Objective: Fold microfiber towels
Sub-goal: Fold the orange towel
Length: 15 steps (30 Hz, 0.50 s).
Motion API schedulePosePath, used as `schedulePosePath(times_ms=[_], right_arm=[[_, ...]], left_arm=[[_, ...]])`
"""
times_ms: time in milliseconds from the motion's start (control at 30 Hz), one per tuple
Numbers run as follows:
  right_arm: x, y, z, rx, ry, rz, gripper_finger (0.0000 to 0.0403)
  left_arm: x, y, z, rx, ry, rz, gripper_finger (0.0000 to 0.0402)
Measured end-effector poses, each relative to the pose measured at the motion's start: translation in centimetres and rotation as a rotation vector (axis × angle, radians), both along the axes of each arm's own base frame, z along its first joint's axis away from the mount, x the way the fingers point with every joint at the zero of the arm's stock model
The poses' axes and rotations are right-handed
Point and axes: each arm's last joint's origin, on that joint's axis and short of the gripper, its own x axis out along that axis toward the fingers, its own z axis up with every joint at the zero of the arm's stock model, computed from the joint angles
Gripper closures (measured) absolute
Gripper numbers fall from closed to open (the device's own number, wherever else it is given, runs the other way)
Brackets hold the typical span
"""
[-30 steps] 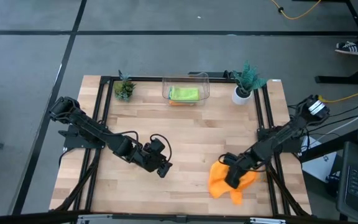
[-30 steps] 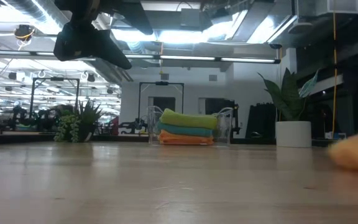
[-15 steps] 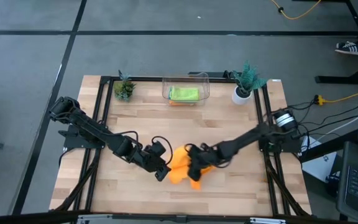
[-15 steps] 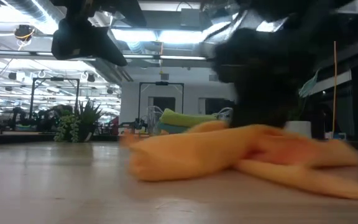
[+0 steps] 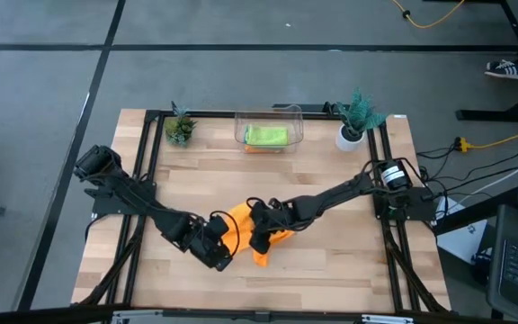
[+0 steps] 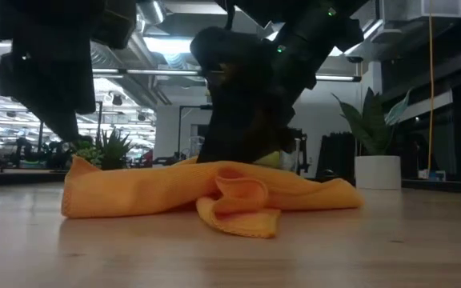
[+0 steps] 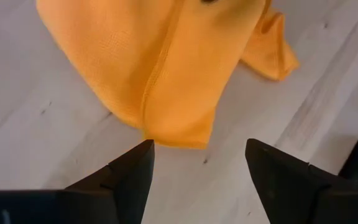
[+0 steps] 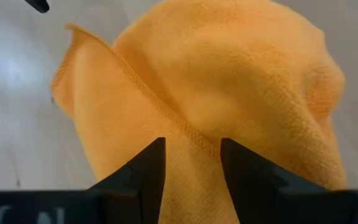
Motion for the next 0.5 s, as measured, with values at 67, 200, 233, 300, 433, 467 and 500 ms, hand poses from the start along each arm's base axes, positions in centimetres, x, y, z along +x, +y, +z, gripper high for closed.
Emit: schedulePosePath(times_ms=[67,200,233,300,433,467,500], right_arm=[[-0.1,0.0,-0.1,0.001,0.006,0.001,0.0246],[-0.5,0.0,-0.5,0.005,0.038,-0.012,0.0246],[-0.5,0.0,-0.5,0.01,0.035,-0.018,0.0246],[-0.5,0.0,-0.5,0.012,0.034,-0.021,0.0246],[-0.5,0.0,-0.5,0.012,0.034,-0.02,0.0246],[-0.5,0.0,-0.5,0.012,0.035,-0.02,0.0246],[-0.5,0.0,-0.5,0.012,0.035,-0.02,0.0246]], left_arm=[[-0.1,-0.2,0.1,0.014,-0.019,0.01,0.0154],[0.0,0.1,-0.2,0.01,0.012,0.013,0.0154],[0.0,0.2,-0.5,0.021,0.026,0.016,0.0154],[0.1,0.4,-0.8,0.033,0.036,0.011,0.0154],[0.4,0.8,-1.7,0.047,0.065,0.02,0.0154],[0.4,0.9,-1.9,0.053,0.071,0.019,0.0154],[0.6,1.0,-2.1,0.053,0.064,0.016,0.0154]])
